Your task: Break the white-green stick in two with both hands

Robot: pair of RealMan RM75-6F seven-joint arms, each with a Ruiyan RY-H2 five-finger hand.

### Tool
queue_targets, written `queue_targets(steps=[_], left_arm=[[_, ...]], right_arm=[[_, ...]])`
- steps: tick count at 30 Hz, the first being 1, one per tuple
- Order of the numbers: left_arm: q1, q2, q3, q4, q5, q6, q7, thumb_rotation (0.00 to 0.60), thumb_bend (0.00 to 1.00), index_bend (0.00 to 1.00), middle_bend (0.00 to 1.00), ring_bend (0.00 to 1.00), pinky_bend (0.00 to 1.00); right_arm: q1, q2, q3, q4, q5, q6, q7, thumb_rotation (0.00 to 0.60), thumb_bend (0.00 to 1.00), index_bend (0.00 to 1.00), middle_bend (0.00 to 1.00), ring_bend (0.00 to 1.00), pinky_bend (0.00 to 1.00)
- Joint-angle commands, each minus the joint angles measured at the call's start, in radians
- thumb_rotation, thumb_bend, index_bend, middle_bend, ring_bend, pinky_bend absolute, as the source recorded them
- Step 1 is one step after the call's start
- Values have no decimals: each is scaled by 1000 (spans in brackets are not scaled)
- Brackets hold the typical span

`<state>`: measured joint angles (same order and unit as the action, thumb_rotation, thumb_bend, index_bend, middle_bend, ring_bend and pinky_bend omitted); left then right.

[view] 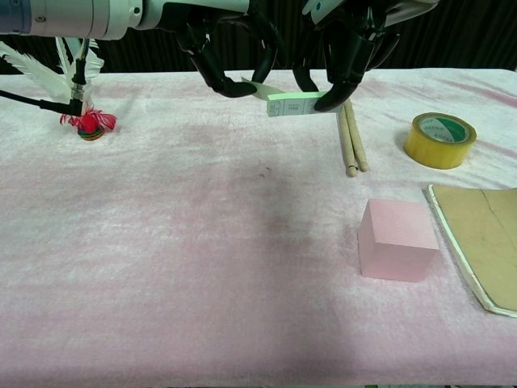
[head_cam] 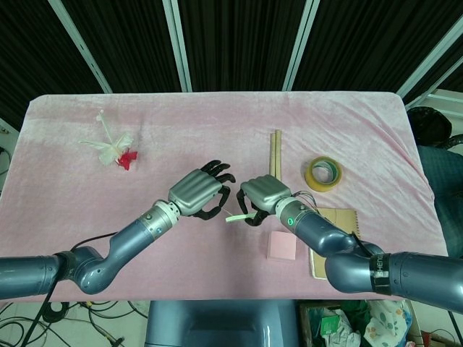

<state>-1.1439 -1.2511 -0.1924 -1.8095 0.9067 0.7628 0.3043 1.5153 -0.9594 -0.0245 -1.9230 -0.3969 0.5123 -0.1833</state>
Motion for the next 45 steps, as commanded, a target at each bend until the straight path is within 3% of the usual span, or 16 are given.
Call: queue_targets(steps=[1,21,36,40,45], left_arm=[[-3,0,4,1,-8,0,7,600,526,658,212,0,0],[19,51,10,-21,-5,4,-24,600,557,675,221,0,0],[108,137,69,2,64,21,-69,600,558,678,218,0,0],[138,125,89,35,94,18,-103,600,558,677,215,0,0],[180,70,123,97,157,5,-164,600,556,673,211,0,0]], right_arm=[[0,2,0,-2,-3,-3,2,600,493,756,1000,1000,980],[-34,21,-5,-12,-36,25,26,600,551,854,1000,1000,982],[-124,62,-32,16,-87,44,53,600,555,854,1000,1000,982],[-153,35,-32,25,-103,89,52,600,555,854,1000,1000,981],[-184,-91,-32,55,-109,198,15,600,551,854,1000,1000,981]])
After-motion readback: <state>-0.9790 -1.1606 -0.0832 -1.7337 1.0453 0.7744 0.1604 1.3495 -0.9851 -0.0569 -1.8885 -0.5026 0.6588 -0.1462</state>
